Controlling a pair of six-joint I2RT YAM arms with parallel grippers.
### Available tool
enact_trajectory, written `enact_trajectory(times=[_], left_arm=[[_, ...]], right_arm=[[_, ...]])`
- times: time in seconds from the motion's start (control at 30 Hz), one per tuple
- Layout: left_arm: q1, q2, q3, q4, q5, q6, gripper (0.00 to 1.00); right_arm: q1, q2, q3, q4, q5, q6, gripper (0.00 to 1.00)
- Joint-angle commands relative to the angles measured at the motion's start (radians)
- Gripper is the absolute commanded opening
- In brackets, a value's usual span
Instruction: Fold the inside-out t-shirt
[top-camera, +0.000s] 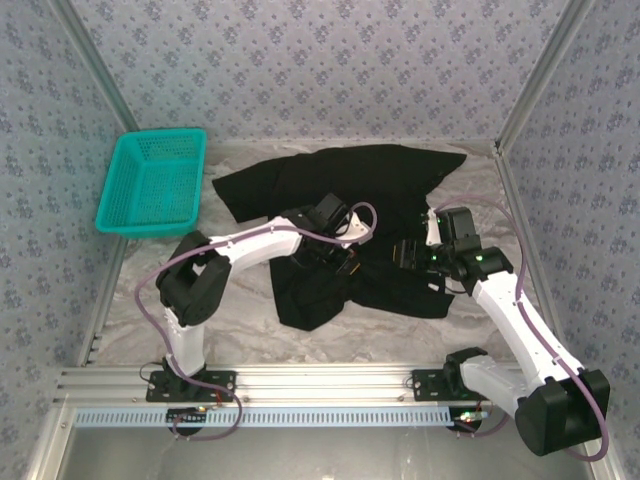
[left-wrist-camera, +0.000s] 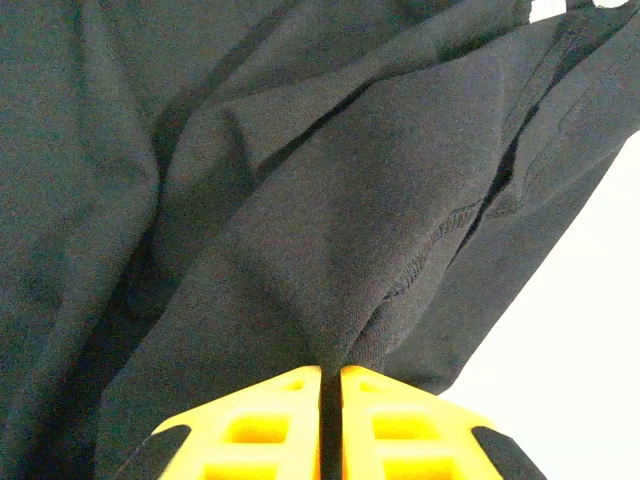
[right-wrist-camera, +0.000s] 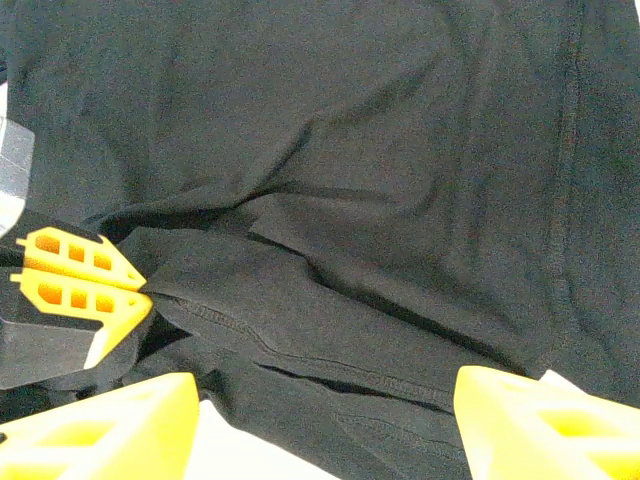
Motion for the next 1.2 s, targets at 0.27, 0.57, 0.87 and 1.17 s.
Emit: enact_trajectory(times=[0.27, 0.57, 0.87, 1.17], left_arm=[[0.032, -0.061, -0.06, 0.055, 0.123, -0.059, 0.12], [0.032, -0.059, -0.089, 0.016, 0.079, -0.028, 0.17], [-0.01, -0.031, -0.079, -0.032, -0.023, 0.027, 0.27], [-0.009, -0.077, -0.081, 0.016, 0.024, -0.01, 0.03]], right_arm=[[0.007, 0.019, -0.016, 0.014, 0.008, -0.009, 0.7], [0.008, 0.029, -0.018, 0.022, 0.011, -0.008, 0.7], [0.008, 0.042, -0.017, 0.029, 0.005, -0.007, 0.7], [0.009, 0.042, -0.019, 0.025, 0.01, -0.007, 0.7]])
